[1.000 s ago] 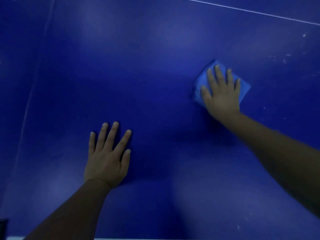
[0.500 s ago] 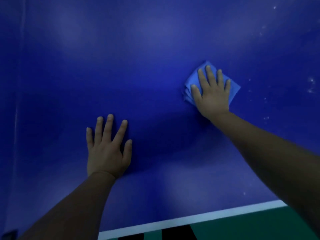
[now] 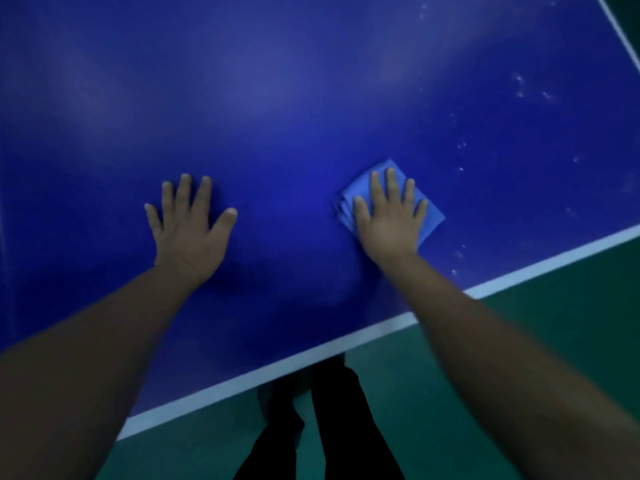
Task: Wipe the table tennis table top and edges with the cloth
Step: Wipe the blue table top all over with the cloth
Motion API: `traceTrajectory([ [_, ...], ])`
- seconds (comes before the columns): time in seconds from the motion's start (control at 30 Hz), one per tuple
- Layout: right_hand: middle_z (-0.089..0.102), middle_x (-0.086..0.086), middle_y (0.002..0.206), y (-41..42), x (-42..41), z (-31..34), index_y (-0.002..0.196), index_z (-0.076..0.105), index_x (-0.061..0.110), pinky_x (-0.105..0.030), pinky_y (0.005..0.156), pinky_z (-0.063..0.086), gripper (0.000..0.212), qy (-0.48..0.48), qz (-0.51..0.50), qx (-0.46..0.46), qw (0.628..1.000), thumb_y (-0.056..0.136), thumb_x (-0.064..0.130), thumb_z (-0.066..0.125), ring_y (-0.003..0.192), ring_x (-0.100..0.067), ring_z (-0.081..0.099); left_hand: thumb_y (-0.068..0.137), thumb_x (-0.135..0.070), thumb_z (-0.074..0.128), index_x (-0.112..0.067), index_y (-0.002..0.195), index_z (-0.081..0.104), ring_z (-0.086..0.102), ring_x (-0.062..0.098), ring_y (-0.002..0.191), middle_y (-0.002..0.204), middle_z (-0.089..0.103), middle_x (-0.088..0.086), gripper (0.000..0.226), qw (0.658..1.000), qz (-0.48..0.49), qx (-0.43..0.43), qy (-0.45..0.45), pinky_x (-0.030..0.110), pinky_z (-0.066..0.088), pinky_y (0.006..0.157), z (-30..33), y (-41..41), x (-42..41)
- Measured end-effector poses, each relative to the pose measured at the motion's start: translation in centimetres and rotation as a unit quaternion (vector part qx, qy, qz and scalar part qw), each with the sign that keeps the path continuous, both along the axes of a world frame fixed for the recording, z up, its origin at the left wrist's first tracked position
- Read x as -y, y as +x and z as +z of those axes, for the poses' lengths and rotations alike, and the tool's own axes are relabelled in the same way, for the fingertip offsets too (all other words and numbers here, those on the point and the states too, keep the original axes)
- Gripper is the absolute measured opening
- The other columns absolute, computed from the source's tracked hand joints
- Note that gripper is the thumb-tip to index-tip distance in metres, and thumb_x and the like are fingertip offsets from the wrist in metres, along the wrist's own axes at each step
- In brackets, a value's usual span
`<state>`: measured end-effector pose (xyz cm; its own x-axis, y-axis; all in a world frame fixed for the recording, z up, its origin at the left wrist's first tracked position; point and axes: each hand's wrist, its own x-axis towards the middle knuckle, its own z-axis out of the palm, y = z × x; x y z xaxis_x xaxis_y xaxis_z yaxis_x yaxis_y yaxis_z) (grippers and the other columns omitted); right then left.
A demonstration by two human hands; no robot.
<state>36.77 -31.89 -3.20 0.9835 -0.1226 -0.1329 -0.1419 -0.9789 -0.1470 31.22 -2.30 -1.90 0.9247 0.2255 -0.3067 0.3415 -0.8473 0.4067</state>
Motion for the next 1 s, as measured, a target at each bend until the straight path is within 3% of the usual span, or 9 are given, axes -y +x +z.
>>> traceTrajectory([
  [0.07,0.008,0.003,0.169,-3.2,-3.3,-0.1,0.161,0.020,0.030,-0.062,0.121,0.003,0.062,-0.001,-0.023,0.010,1.000,0.104,0.055,0.024,0.155,-0.034,0.003,0.102,-0.054,0.036,-0.022,0.161,0.020,-0.010,0.026,0.155,0.170,0.002,0.008,0.069,0.999,0.004,0.040,0.003,0.055,-0.011,0.123,0.5,-1.1,0.6],
  [0.23,0.031,0.000,0.164,-11.1,-0.1,-0.9,0.154,0.042,0.028,-0.060,0.121,0.013,0.060,-0.004,0.203,0.024,0.979,0.101,0.056,0.034,0.152,-0.035,0.023,0.095,-0.046,0.027,-0.014,0.150,0.044,0.012,0.028,0.155,0.165,0.027,0.010,0.066,0.982,-0.144,0.119,0.008,0.056,-0.002,0.123,0.7,-3.9,7.8],
  [0.33,0.033,-0.004,0.162,-8.1,9.3,-0.7,0.153,0.041,0.025,-0.064,0.116,0.023,0.066,-0.045,0.059,0.015,0.997,0.097,0.058,0.028,0.148,-0.039,0.029,0.096,-0.049,0.021,-0.017,0.155,0.035,0.002,0.025,0.156,0.168,0.017,0.006,0.068,0.980,-0.171,0.098,0.033,0.055,-0.006,0.123,0.1,-4.2,11.6],
  [0.43,0.009,0.002,0.170,-5.2,17.9,0.5,0.161,0.018,0.029,-0.059,0.122,0.009,0.071,-0.043,-0.098,-0.047,0.993,0.099,0.063,0.015,0.155,-0.031,0.006,0.099,-0.052,0.018,-0.017,0.157,0.031,-0.005,0.030,0.156,0.168,0.013,0.010,0.069,0.976,-0.175,0.089,0.096,0.060,-0.007,0.122,-1.1,-4.2,12.5],
  [0.57,0.000,0.002,0.170,-3.0,16.7,0.8,0.162,0.010,0.029,-0.060,0.122,0.003,0.064,-0.011,-0.216,-0.035,0.976,0.105,0.054,0.022,0.155,-0.030,-0.003,0.100,-0.052,0.022,-0.015,0.157,0.028,-0.002,0.032,0.156,0.167,0.014,0.014,0.068,0.978,-0.166,0.088,0.095,0.061,-0.004,0.122,-1.4,-4.0,12.8],
  [0.7,0.021,-0.002,0.167,-7.4,6.6,-0.5,0.158,0.030,0.027,-0.063,0.119,0.012,0.063,-0.026,0.058,0.026,0.998,0.101,0.055,0.029,0.153,-0.037,0.016,0.099,-0.050,0.022,-0.014,0.157,0.030,0.003,0.032,0.155,0.166,0.018,0.015,0.068,0.979,-0.158,0.093,0.094,0.061,-0.001,0.122,-1.7,-3.9,13.0],
  [0.8,0.033,-0.001,0.163,-9.0,7.9,-0.9,0.154,0.040,0.027,-0.060,0.120,0.015,0.060,-0.008,0.277,0.024,0.961,0.101,0.056,0.035,0.151,-0.035,0.025,0.099,-0.047,0.025,-0.012,0.155,0.033,0.007,0.034,0.155,0.165,0.021,0.017,0.067,0.978,-0.157,0.105,0.092,0.062,0.001,0.122,-1.9,-3.8,13.0],
  [0.9,0.034,-0.006,0.162,-4.6,16.6,-1.2,0.154,0.039,0.024,-0.064,0.115,0.025,0.064,-0.058,0.123,0.038,0.990,0.099,0.057,0.031,0.148,-0.040,0.030,0.099,-0.047,0.026,-0.012,0.155,0.034,0.007,0.034,0.155,0.165,0.021,0.017,0.067,0.977,-0.157,0.107,0.095,0.062,0.001,0.122,-2.0,-3.7,13.0],
  [1.0,0.008,0.000,0.170,-1.1,23.1,0.2,0.161,0.015,0.029,-0.060,0.121,0.009,0.068,-0.041,-0.138,-0.041,0.989,0.100,0.060,0.018,0.155,-0.033,0.005,0.099,-0.048,0.024,-0.013,0.156,0.032,0.006,0.033,0.155,0.165,0.019,0.015,0.067,0.977,-0.158,0.102,0.098,0.061,0.001,0.123,-2.0,-3.7,13.1],
])
